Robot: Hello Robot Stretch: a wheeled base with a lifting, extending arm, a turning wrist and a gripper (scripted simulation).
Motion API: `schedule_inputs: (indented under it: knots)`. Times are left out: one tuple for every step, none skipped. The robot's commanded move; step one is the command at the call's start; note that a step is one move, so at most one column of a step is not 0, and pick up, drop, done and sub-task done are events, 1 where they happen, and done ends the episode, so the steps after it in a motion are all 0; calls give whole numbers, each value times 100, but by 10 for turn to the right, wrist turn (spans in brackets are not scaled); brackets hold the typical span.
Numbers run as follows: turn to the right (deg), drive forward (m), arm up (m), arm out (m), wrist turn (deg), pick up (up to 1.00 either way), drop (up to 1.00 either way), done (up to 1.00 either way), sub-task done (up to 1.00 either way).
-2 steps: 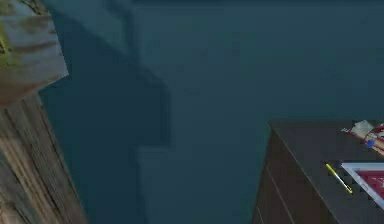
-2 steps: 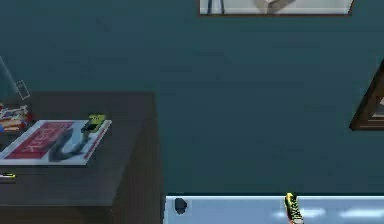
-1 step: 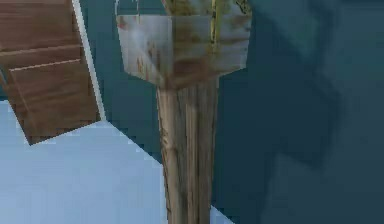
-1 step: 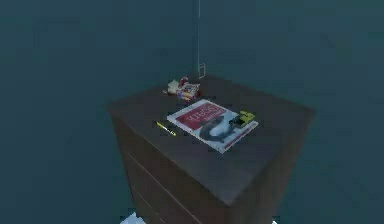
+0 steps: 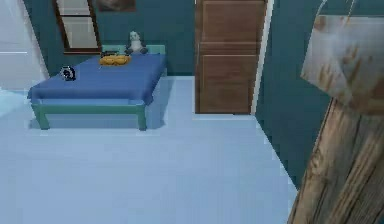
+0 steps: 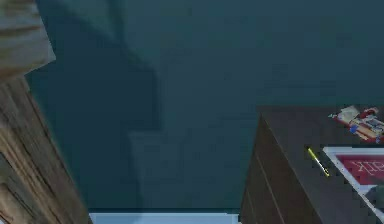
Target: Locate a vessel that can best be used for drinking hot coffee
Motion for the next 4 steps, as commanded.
schedule_inputs:
  knots:
    - [-450,0,0,0,0,0,0,0,0]
    - [-30,0,0,0,0,0,0,0,0]
    - [0,100,0,0,0,0,0,0,0]
    - [0,100,0,0,0,0,0,0,0]
